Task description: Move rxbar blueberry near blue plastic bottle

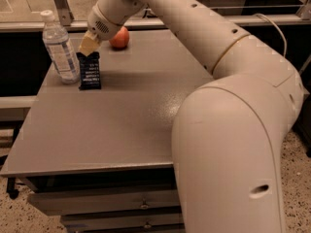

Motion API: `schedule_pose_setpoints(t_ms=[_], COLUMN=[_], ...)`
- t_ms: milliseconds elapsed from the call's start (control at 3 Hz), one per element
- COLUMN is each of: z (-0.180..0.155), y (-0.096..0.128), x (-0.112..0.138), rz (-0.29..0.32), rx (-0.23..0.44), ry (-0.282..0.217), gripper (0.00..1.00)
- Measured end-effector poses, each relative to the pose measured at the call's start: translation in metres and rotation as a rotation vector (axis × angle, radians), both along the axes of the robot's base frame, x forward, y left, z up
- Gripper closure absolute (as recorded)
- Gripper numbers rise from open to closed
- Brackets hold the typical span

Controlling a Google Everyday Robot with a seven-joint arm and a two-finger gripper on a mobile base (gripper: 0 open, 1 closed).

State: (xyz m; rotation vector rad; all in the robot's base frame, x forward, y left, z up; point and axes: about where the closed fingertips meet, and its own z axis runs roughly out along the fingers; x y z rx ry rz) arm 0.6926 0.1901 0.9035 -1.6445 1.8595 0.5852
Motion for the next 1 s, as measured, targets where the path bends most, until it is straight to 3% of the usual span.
schedule_pose_setpoints(t_ms=[667, 1000], z=[0.008, 0.015], y=[-0.023, -0.043], x=[0.013, 0.013], rz=[-0.028, -0.048], rx=[-0.029, -0.034], ry=[-0.035, -0.046], gripper=[0.13, 0.00])
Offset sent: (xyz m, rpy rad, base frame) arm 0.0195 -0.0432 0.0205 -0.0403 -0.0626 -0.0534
